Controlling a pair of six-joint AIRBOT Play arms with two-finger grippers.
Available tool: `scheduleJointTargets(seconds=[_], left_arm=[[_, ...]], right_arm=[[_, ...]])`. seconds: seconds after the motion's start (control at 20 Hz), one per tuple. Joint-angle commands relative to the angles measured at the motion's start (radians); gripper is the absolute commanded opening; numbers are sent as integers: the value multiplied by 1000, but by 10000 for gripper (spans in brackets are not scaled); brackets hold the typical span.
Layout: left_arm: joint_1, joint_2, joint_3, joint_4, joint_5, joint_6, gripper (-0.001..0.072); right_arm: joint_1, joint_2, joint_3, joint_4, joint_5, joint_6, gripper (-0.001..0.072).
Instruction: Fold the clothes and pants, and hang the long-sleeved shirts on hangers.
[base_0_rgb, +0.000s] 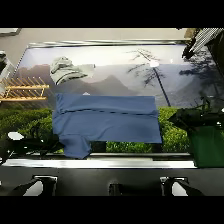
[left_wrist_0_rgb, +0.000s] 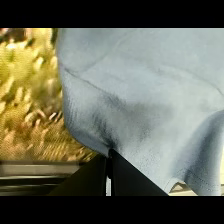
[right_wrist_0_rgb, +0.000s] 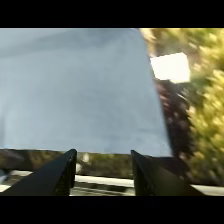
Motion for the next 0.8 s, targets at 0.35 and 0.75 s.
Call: scheduleJointTargets(seconds=[0.35, 0.75], left_arm=[[-1, 1, 0, -2, -8, 0, 16], [0, 1, 7, -2, -8, 0, 16]], right_arm=[[0, -172, -164, -76, -106, -58, 496], [0, -183, -320, 20, -206, -128, 493]])
